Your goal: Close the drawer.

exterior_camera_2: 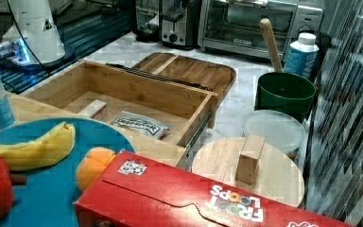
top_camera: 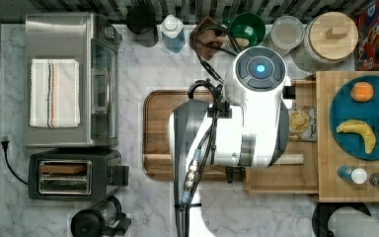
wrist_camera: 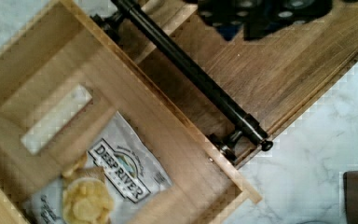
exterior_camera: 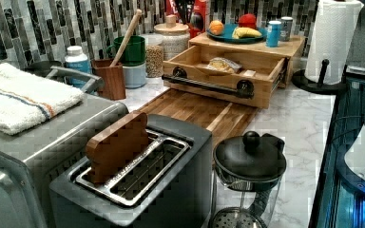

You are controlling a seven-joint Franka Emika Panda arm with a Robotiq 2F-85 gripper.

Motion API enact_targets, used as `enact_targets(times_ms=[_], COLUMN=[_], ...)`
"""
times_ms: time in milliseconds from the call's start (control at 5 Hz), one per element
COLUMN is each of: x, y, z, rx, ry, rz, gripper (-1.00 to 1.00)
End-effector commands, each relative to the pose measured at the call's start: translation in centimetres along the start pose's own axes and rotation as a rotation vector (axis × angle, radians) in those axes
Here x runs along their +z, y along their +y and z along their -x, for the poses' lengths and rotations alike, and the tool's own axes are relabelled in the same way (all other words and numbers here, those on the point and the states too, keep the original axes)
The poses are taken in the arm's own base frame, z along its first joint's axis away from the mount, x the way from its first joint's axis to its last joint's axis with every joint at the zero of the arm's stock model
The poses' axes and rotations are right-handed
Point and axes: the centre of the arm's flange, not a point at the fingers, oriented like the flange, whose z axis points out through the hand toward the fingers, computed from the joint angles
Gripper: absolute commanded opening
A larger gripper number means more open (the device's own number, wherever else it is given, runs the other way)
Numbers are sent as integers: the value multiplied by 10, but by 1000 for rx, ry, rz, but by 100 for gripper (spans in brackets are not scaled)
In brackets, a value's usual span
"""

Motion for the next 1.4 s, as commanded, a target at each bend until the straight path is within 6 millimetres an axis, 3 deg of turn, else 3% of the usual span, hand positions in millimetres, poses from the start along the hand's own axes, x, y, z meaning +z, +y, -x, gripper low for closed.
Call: enact_targets(times_ms=[200,400,600,800,1200,1400], x=[-5,5,13,31,88,121], y=[-33,-62,-78,-80,-58,-58], z=[33,58,74,83,76,74], rx=[-439,-564,-655,-730,-856,-857], ry=[42,66,64,60,77,69], rz=[-74,-52,-34,-22,-21,23], gripper=[100,100,100,-100,-100,-100])
